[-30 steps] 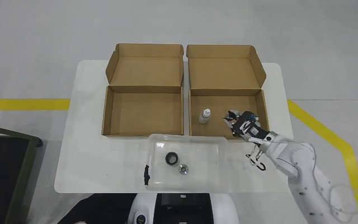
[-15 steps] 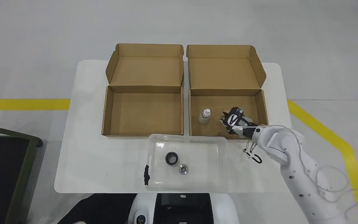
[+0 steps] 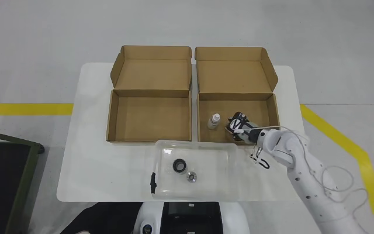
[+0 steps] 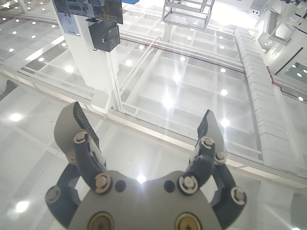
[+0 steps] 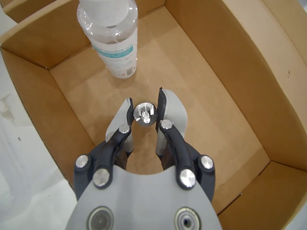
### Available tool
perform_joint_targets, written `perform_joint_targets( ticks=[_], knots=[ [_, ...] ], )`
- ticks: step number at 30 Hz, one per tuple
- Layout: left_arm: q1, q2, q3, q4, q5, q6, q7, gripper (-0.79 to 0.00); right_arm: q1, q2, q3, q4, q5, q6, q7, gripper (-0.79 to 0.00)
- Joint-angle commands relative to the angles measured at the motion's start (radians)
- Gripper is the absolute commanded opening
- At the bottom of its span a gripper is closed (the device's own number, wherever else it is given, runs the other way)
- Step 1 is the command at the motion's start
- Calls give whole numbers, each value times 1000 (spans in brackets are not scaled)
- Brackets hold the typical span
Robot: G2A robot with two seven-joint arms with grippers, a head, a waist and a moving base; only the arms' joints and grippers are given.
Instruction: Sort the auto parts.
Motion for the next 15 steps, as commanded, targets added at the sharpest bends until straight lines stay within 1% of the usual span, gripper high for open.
perform_joint_targets(
  ticks=[1,3,5,8,11,12,13,15],
  knots=[
    [0,0,0,0,0,0,0,0,5,-1,-4,0,-1,2,2,-394],
    [0,0,0,0,0,0,0,0,10,-2,-9,0,-3,3,5,-305],
    [0,0,0,0,0,0,0,0,14,-3,-13,-5,-1,3,7,-252],
    [0,0,0,0,0,0,0,0,11,-1,-2,-29,5,3,8,-212],
    [0,0,0,0,0,0,0,0,-5,4,24,-69,18,-4,14,-188],
    [0,0,0,0,0,0,0,0,-14,6,35,-84,31,-11,13,-228],
    [0,0,0,0,0,0,0,0,-22,9,47,-100,42,-19,17,-243],
    [0,0,0,0,0,0,0,0,-38,14,73,-138,58,-30,34,-240]
  ],
)
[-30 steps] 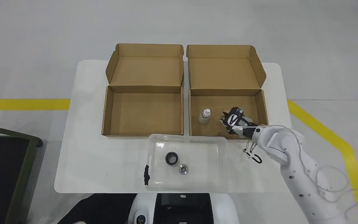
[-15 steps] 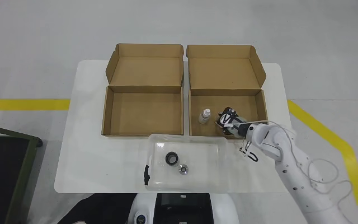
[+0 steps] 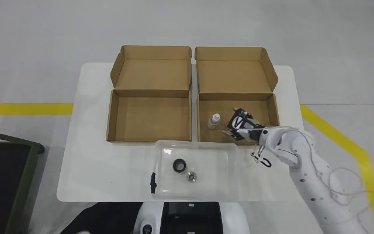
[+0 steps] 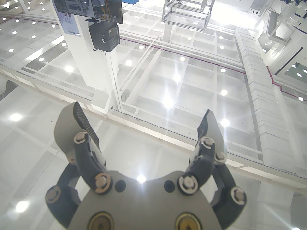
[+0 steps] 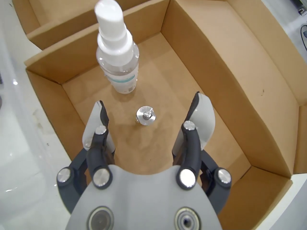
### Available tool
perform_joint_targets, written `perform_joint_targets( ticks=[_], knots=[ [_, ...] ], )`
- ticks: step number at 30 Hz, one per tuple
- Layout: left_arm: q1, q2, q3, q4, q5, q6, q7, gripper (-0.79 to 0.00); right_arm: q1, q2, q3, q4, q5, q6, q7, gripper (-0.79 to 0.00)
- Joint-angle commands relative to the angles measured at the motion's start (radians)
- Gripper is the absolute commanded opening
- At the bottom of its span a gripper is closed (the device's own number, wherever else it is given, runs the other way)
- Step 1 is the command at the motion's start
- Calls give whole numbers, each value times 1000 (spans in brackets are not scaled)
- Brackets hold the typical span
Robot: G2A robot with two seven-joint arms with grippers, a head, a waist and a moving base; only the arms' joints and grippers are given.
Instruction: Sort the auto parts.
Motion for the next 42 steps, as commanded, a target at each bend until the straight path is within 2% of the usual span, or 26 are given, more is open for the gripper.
perform_joint_targets(
  ticks=[1,10,18,22,32,38,42],
  knots=[
    [0,0,0,0,0,0,0,0,-16,5,26,-39,18,-8,12,-237],
    [0,0,0,0,0,0,0,0,-128,25,104,-261,78,-68,56,-206],
    [0,0,0,0,0,0,0,0,-213,34,67,-412,58,-144,66,-111],
    [0,0,0,0,0,0,0,0,-233,34,19,-446,30,-159,59,-123],
    [0,0,0,0,0,0,0,0,-219,28,-102,-388,-31,-199,12,-175],
    [0,0,0,0,0,0,0,0,-215,28,-145,-337,-87,-217,-25,-252],
    [0,0,0,0,0,0,0,0,-212,27,-167,-302,-132,-207,-42,-277]
  ],
)
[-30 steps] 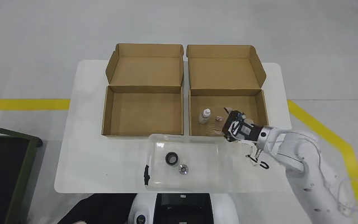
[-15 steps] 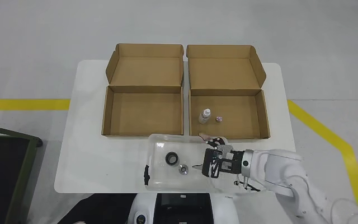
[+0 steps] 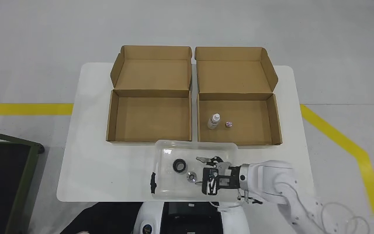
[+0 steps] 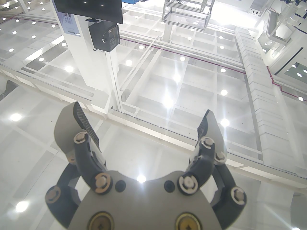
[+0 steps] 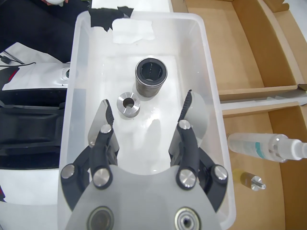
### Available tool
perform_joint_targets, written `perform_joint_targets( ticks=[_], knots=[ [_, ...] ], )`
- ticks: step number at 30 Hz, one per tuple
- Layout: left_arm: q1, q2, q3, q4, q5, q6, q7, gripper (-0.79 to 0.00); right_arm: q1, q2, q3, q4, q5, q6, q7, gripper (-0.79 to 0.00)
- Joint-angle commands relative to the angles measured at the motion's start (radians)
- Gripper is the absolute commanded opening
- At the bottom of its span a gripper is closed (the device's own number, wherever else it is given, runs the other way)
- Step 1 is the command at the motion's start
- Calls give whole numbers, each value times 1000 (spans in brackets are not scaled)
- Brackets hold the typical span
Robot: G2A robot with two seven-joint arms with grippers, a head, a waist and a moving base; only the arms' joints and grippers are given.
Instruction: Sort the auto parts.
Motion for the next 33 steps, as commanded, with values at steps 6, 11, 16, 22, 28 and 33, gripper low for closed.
perform_joint_targets(
  ticks=[6,11,16,22,28,33],
  knots=[
    [0,0,0,0,0,0,0,0,16,-3,-47,50,-87,11,-11,-265],
    [0,0,0,0,0,0,0,0,31,-8,-81,92,-99,17,-38,-289],
    [0,0,0,0,0,0,0,0,52,-15,-119,125,-103,24,-49,-311],
    [0,0,0,0,0,0,0,0,77,-23,-150,151,-100,40,-51,-363],
    [0,0,0,0,0,0,0,0,99,-30,-177,174,-92,44,-53,-406],
    [0,0,0,0,0,0,0,0,111,-34,-191,186,-84,49,-54,-416]
  ],
)
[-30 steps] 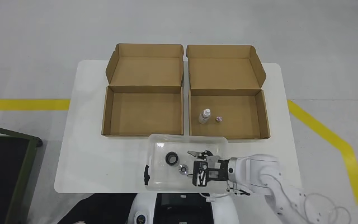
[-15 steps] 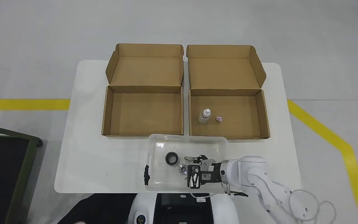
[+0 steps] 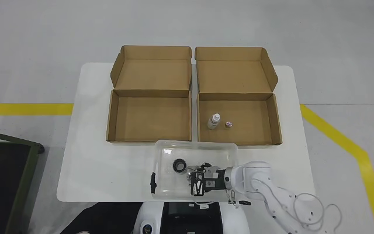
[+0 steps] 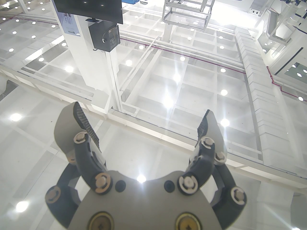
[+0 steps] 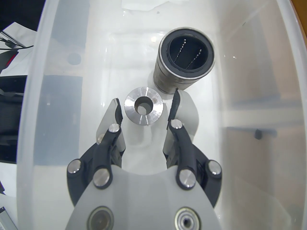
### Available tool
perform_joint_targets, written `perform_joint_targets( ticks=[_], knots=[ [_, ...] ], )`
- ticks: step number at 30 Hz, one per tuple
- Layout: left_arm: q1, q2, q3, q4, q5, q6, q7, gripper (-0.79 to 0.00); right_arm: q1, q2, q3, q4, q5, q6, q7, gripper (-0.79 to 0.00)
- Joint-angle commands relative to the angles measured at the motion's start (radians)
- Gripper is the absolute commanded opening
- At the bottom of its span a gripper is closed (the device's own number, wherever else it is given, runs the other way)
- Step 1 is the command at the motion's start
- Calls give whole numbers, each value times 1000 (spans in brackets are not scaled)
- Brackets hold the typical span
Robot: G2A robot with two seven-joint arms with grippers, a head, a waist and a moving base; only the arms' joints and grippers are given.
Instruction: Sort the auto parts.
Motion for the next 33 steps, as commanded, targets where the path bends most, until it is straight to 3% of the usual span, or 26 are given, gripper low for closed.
perform_joint_targets(
  ticks=[1,9,13,17,33],
  knots=[
    [0,0,0,0,0,0,0,0,2,-1,-2,3,3,2,-2,-419],
    [0,0,0,0,0,0,0,0,4,-2,-8,8,6,6,-4,-542],
    [0,0,0,0,0,0,0,0,4,-1,-7,7,4,5,-3,-637],
    [0,0,0,0,0,0,0,0,2,2,2,-6,8,-1,-2,-785],
    [0,0,0,0,0,0,0,0,-62,32,125,-150,117,-47,-21,-785]
  ],
)
